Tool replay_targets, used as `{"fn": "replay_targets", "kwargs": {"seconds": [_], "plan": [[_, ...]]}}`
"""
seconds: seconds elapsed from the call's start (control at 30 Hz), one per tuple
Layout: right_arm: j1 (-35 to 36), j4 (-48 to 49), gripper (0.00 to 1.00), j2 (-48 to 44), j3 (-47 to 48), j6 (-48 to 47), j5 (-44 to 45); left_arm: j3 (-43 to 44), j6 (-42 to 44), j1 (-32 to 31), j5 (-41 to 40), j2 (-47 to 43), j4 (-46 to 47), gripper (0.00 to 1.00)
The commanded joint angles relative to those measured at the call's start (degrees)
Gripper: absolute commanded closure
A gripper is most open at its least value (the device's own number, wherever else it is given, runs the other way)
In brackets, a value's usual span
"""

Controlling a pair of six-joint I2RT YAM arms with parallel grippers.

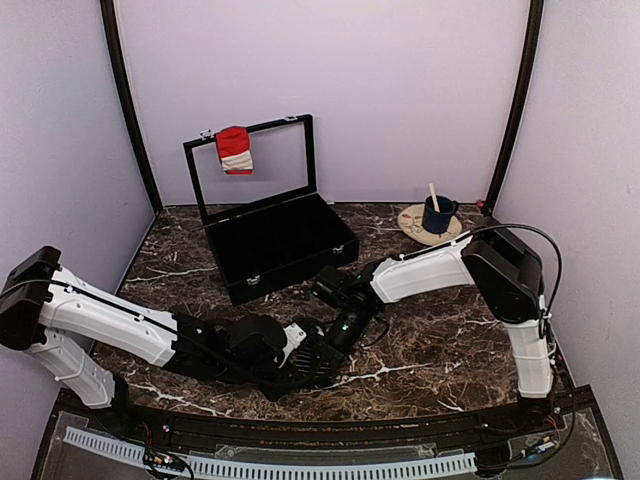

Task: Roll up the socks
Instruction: Roll the sock at the corner of the board.

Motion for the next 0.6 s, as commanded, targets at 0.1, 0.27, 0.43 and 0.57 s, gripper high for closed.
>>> {"fn": "replay_targets", "kwargs": {"seconds": [0.1, 0.27, 0.43, 0.57], "plan": [[-0.6, -1.6, 1.0, 2.3, 0.9, -1.1, -0.6, 0.3, 1.7, -0.7, 0.3, -3.3, 2.6, 0.75], [-0.7, -2.1, 1.0, 3.2, 2.1, -1.2, -0.6, -0.4, 2.0, -1.2, 3.3, -3.5, 4.4, 0.78], [-0.7, -2.3, 1.0, 3.7, 3.1, -1.1, -0.9, 0.2, 2.5, -1.6, 5.3, -2.2, 4.6, 0.82], [-0.7, -2.6, 1.0, 3.9, 3.7, -1.1, -1.0, 1.1, 2.5, -1.7, 5.4, 0.2, 2.8, 0.86]]}}
